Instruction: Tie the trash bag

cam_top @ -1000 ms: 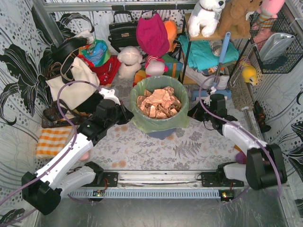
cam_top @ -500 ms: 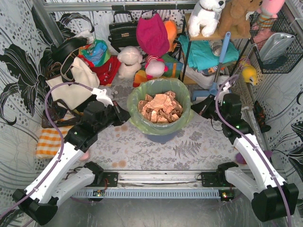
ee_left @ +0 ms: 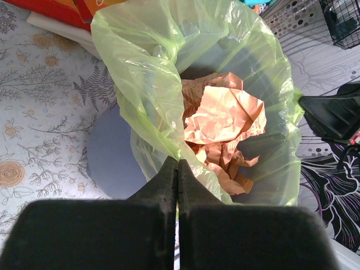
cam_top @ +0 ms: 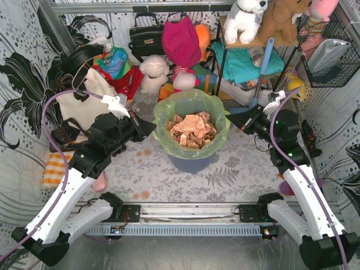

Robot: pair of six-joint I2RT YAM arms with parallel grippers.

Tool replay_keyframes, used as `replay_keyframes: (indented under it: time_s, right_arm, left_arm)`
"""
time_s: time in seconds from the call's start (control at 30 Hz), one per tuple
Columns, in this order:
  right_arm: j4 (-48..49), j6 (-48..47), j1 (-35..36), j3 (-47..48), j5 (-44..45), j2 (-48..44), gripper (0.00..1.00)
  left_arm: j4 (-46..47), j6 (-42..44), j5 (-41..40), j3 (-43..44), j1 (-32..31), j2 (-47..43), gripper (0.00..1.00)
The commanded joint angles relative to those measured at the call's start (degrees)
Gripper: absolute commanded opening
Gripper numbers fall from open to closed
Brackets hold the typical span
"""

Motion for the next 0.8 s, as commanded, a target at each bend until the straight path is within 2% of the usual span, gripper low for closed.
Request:
replay_keyframes:
  time_s: [0.0,0.27,0.53,0.77]
  right_arm:
    - [2.41,1.42,0.16,4.08,0.0,-1.35,0.0]
    - [-0.5,0.17,0.17,6.12,1.17,-2.67,0.0]
    - [13.41,4.34,0.13,7.95,-4.35,1.36,0.0]
    - [21.63,7.69,0.23,10.22,-6.37,5.9,0.0]
  left_arm:
    - [3.18,1.55,0.22,3.07,0.47,1.3,0.0]
    - [3.55,3.29,-2.89,5.57,0.41,2.34,0.0]
    - [6.21,4.22,-0.2,9.56,0.41,3.95,0.0]
    - [8.87,5.52,0.44,13.56,0.41,6.57,0.0]
